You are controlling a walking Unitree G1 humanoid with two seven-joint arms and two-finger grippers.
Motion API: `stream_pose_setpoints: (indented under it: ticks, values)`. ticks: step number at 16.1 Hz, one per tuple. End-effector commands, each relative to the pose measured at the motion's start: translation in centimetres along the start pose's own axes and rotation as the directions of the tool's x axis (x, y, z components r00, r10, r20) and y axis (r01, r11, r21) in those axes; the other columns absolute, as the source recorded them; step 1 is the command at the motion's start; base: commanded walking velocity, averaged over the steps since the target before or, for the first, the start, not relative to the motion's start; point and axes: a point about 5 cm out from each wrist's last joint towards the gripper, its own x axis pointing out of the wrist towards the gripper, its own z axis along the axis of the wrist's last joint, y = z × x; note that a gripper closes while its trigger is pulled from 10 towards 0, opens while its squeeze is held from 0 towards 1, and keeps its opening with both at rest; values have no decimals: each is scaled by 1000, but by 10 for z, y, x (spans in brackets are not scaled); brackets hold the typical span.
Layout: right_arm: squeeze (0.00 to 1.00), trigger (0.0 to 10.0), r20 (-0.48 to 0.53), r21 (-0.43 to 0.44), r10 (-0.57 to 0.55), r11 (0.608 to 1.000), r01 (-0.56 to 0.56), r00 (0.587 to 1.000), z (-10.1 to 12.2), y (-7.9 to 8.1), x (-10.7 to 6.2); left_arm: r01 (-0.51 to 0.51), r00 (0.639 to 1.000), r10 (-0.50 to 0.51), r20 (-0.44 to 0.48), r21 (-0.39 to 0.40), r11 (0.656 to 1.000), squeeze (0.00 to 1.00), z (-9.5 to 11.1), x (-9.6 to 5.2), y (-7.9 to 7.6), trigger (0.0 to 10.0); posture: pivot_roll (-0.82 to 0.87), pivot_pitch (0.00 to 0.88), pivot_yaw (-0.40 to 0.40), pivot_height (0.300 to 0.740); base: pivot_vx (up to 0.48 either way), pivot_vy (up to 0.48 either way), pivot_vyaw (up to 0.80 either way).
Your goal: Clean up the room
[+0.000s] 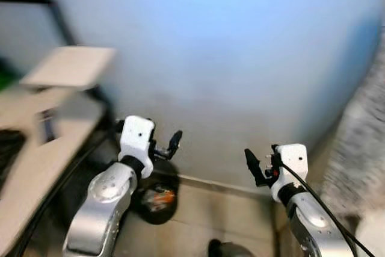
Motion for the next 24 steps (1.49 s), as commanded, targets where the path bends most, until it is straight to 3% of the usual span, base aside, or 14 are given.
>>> stream_pose_setpoints:
  ticks: [1,3,4,8,11,19,21,23,24]
  values:
    - [0,10000,35,17,2,1000,-2,999,8,4,1,-8,1000,8,-4,25,1000,0,2,-5,5,10000,-13,0,45,740,0,0,-800]
    - [0,10000,55,30,-7,1000,6,998,12,2,0,-101,995,103,11,-77,992,0,2,-7,14,10000,-8,0,35,740,0,0,-800]
    - [0,10000,56,26,-11,1000,9,998,11,1,-2,-110,993,113,25,-83,990,0,3,-10,15,10000,-9,0,33,740,0,0,-800]
    - [0,10000,63,55,-100,994,97,993,12,-20,-12,-151,988,151,-12,2,989,0,-3,-14,10,10000,9,0,4,740,0,0,-800]
    - [0,10000,76,100,-137,987,129,988,16,-19,-7,-167,986,167,-20,16,986,0,-9,-17,16,10000,-21,0,18,740,0,0,-800]
    - [0,10000,106,14,-122,992,122,987,25,-32,-5,-215,974,216,-66,27,976,0,-16,-21,21,10000,-26,0,19,740,0,0,-800]
    - [0,10000,97,12,-136,991,135,986,20,-37,-6,-212,974,216,-68,65,975,0,-18,-21,26,10000,-13,0,31,740,0,0,-800]
    - [0,10000,94,28,-145,989,143,985,18,-37,-7,-223,973,225,-60,36,974,0,-13,-22,32,10000,-13,0,58,740,0,0,-800]
    - [0,10000,96,34,-148,989,146,984,17,-35,-7,-223,972,227,-67,62,973,0,-14,-22,35,10000,-9,0,62,740,0,0,-800]
